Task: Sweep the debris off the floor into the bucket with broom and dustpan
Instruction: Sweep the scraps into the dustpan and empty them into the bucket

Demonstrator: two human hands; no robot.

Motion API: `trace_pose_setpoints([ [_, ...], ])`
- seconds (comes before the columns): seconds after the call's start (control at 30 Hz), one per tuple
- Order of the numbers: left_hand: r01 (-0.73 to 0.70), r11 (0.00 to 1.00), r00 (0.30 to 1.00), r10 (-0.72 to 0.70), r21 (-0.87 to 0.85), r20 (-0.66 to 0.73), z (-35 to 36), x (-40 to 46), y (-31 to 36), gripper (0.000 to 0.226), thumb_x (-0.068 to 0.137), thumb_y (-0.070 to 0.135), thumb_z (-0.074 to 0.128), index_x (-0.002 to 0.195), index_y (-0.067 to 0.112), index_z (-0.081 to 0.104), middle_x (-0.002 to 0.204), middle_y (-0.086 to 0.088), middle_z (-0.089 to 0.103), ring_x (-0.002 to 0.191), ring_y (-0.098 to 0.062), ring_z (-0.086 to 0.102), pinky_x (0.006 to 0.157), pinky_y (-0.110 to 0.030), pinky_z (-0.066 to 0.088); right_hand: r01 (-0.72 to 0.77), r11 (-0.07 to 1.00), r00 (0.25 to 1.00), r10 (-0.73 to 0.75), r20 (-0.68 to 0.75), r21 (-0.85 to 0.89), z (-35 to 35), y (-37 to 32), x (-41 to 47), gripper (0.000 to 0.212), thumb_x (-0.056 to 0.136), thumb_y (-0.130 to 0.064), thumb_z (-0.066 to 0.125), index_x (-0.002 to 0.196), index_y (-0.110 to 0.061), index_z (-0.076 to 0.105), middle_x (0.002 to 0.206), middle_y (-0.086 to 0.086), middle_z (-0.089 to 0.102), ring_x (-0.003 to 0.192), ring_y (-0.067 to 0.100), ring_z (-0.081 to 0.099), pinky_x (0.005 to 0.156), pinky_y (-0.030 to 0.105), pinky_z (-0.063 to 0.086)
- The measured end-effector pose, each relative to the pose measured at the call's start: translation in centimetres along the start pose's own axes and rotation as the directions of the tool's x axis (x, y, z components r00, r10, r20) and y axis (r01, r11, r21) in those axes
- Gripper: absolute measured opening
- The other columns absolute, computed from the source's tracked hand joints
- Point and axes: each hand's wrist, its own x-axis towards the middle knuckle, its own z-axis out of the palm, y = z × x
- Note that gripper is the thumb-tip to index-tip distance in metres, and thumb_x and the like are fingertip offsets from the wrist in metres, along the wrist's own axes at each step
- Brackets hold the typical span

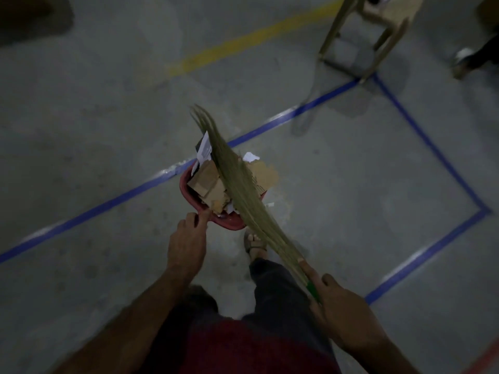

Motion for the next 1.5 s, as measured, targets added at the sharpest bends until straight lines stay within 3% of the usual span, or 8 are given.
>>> trace_pose_setpoints([
  [0.43,-0.26,0.966,0.962,0.258,-0.005,-0.092,-6.1,-16.4,-4.2,0.045,0.096,0.013,0.057,0.139,0.024,0.046,0.097,-0.004,0.048,0.076,-0.019,0.046,0.052,-0.034,0.046,-0.133,0.989,0.95,0.145,-0.275,0.061,14.0,-10.0,-21.5,0.083,0.101,-0.047,0.039,0.139,-0.055,-0.035,0.101,-0.005,0.051,0.064,0.01,0.05,0.051,0.02,0.037],
  [0.57,-0.373,0.928,0.923,0.373,0.021,-0.092,-7.5,-21.1,-2.4,0.04,0.097,0.013,0.056,0.135,0.022,0.048,0.093,-0.004,0.046,0.072,-0.018,0.042,0.05,-0.032,0.039,-0.216,0.972,0.909,0.235,-0.344,0.094,17.6,-10.4,-27.9,0.094,0.09,-0.038,0.062,0.154,-0.049,-0.006,0.107,0.001,0.063,0.05,0.011,0.052,0.043,0.027,0.047],
  [0.67,-0.45,0.892,0.888,0.453,0.049,-0.08,-7.6,-24.4,0.2,0.039,0.098,0.016,0.055,0.135,0.024,0.047,0.094,-0.003,0.046,0.073,-0.017,0.042,0.05,-0.03,0.036,-0.25,0.958,0.879,0.286,-0.382,0.141,19.5,-10.2,-33.0,0.083,0.098,-0.035,0.044,0.148,-0.053,-0.02,0.107,-0.003,0.05,0.074,0.018,0.058,0.069,0.034,0.051],
  [0.87,-0.614,0.788,0.787,0.616,0.058,-0.035,-5.7,-31.8,8.5,0.041,0.097,0.018,0.058,0.136,0.026,0.047,0.095,-0.003,0.047,0.074,-0.021,0.047,0.05,-0.031,0.037,-0.394,0.881,0.779,0.471,-0.415,0.26,26.2,-6.7,-42.3,0.109,0.063,-0.035,0.08,0.155,-0.045,0.021,0.069,-0.011,0.044,0.041,0.008,0.023,0.036,0.02,0.023],
  [1.07,-0.759,0.651,0.65,0.759,-0.006,0.031,-1.3,-43.6,19.6,0.043,0.096,0.018,0.06,0.136,0.025,0.048,0.095,-0.003,0.05,0.074,-0.019,0.047,0.048,-0.028,0.036,-0.471,0.769,0.699,0.624,-0.349,0.431,31.6,-1.4,-55.2,0.085,0.099,-0.035,0.037,0.127,-0.061,-0.038,0.108,-0.001,0.039,0.079,0.021,0.05,0.067,0.03,0.035],
  [1.23,-0.866,0.498,0.492,0.865,-0.052,0.095,3.4,-53.6,28.7,0.041,0.096,0.016,0.061,0.134,0.026,0.047,0.091,-0.001,0.047,0.072,-0.017,0.042,0.048,-0.027,0.033,-0.528,0.568,0.52,0.804,-0.289,0.631,38.8,2.0,-64.8,0.085,0.093,-0.025,0.039,0.141,-0.062,-0.021,0.129,0.007,0.047,0.091,0.028,0.06,0.071,0.034,0.047],
  [1.4,-0.956,0.285,0.269,0.944,-0.064,0.189,6.7,-62.5,36.2,0.048,0.092,0.012,0.065,0.136,0.023,0.05,0.094,-0.008,0.05,0.073,-0.026,0.049,0.047,-0.032,0.037,-0.66,0.339,0.352,0.928,-0.123,0.671,44.6,2.2,-71.9,0.115,0.046,-0.027,0.086,0.146,-0.052,0.034,0.085,0.001,0.065,0.045,0.012,0.055,0.045,0.02,0.021],
  [1.5,-0.987,0.139,0.12,0.97,-0.078,0.211,8.6,-67.5,40.4,0.047,0.094,0.016,0.064,0.136,0.025,0.047,0.097,-0.007,0.051,0.072,-0.022,0.047,0.046,-0.032,0.04,-0.631,0.238,0.312,0.949,-0.039,0.738,46.1,2.1,-75.5,0.106,0.065,-0.037,0.076,0.15,-0.057,0.016,0.097,-0.002,0.06,0.057,0.013,0.062,0.046,0.023,0.026],
])
